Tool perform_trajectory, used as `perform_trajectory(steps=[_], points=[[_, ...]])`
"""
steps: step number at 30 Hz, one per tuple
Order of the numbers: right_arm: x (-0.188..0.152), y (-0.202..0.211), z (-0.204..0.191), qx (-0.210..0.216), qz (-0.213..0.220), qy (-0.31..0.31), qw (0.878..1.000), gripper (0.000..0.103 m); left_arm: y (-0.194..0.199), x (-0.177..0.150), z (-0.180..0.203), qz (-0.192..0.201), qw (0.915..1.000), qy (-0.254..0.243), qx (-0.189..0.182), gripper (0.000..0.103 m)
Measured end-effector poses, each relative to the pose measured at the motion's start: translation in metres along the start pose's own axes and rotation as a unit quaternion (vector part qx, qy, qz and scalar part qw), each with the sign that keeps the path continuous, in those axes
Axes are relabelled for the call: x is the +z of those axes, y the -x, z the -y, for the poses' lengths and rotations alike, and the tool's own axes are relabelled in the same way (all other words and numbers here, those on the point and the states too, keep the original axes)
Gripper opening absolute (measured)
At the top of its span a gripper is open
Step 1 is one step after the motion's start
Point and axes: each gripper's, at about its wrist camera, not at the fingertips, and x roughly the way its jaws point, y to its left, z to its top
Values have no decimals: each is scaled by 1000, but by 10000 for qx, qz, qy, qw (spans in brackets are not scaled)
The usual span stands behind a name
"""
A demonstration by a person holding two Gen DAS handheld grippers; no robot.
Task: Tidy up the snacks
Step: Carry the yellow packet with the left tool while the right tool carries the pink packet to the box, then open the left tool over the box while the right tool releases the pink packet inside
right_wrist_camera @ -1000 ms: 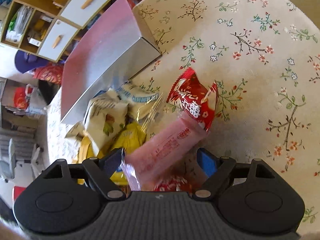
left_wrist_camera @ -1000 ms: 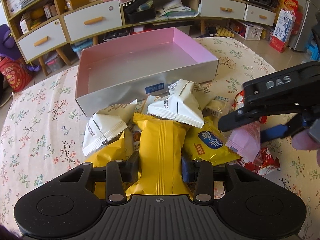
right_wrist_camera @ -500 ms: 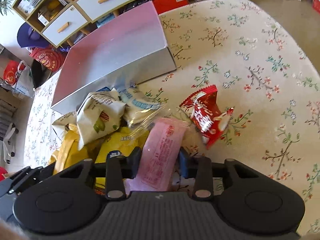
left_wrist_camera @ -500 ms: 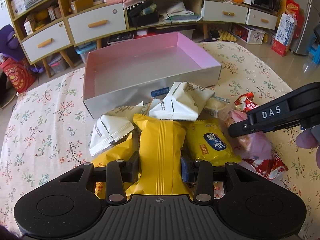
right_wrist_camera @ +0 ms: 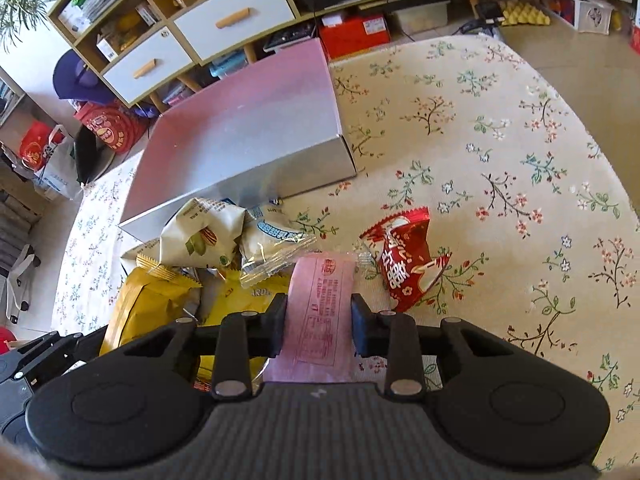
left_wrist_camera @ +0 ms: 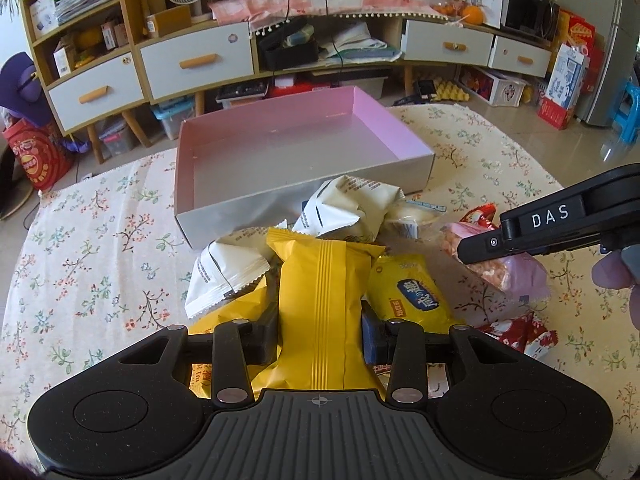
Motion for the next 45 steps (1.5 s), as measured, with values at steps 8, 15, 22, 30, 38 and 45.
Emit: perform_trajectory(steps=[8,15,22,30,38,45], points=[[5,13,0,150,200,-17,9997,29,18,1,-3,246,9997,75,-47,37],[14,24,2,342,473,-49,9983,29,32,4,-19,473,9982,371,8,37],[21,23,5,664,622,-87,9958,29,25,20,-27,511,9974,481,154,36],[23,42,4,1097,668,-136,9916,29,16,38,-33,518,9977,424,101,36],[50,31,-12,877,918,171,9918,29,-10,70,-45,585,9971,434,229,36],[83,-22,-21,937,978,401,9900,29,-60,99,-57,553,9967,401,439,37]])
